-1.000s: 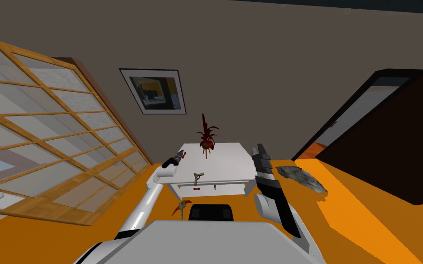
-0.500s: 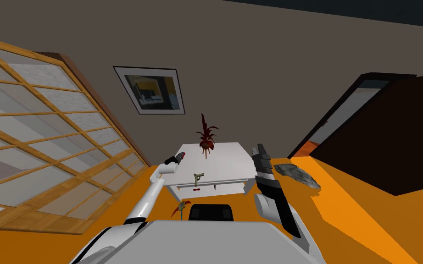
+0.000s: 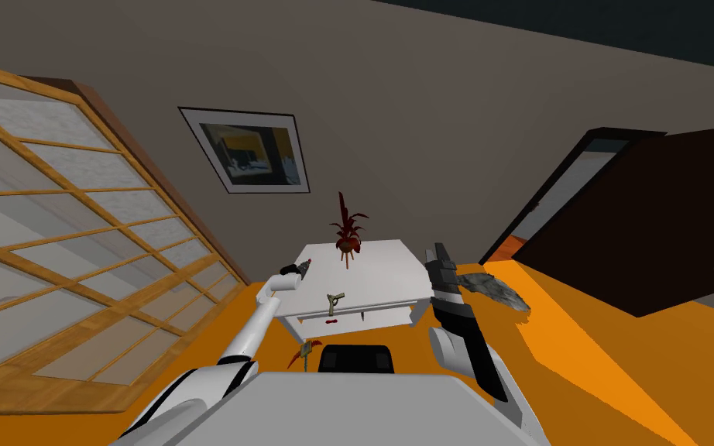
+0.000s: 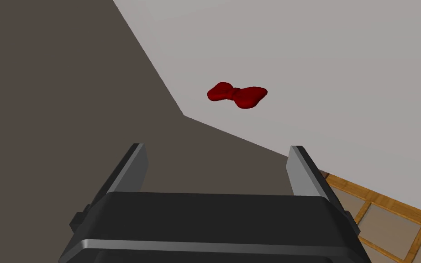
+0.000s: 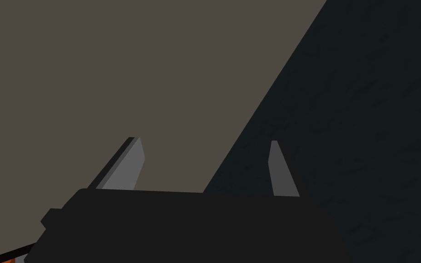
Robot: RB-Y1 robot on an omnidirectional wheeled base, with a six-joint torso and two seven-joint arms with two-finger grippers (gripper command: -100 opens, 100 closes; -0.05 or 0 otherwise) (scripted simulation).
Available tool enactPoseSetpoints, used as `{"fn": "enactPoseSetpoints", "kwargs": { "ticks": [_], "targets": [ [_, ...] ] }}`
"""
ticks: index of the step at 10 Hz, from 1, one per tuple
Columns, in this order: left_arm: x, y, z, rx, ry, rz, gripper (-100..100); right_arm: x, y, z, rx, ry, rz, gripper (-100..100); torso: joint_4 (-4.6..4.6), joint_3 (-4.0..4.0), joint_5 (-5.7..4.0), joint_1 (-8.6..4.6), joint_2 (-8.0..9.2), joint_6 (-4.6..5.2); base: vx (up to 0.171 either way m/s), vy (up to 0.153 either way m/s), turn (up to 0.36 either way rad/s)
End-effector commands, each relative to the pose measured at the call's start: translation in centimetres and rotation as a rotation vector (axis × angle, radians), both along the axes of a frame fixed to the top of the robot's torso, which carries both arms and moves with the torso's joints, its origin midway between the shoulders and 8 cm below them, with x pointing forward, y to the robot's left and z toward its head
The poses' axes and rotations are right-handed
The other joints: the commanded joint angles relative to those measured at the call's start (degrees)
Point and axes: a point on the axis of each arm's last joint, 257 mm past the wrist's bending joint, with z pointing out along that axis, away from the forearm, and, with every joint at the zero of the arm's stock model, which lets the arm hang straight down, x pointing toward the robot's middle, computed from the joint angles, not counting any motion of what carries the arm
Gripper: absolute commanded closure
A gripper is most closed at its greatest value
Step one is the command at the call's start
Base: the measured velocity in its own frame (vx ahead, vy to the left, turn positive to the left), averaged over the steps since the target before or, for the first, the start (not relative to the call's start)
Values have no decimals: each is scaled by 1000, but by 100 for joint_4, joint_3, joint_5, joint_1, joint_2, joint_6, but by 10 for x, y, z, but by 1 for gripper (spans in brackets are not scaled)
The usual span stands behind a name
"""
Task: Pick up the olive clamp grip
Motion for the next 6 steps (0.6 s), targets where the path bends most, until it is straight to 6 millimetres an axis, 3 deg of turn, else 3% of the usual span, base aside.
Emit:
{"fn": "enactPoseSetpoints", "kwargs": {
  "ticks": [1,4,6],
  "targets": [
    [0,1,-9,-5,59,0,-100,0,0,0,0,0,0,0,0,0,0,0,0,0,-4,27,-107],
    [-16,4,-37,-19,162,13,-100,0,0,0,0,0,0,0,1,1,0,1,1,1,-2,25,-61],
    [-15,2,-38,-24,203,8,-100,0,0,0,0,0,0,0,0,1,-1,-6,1,-1,-1,5,-41]
  ]
}}
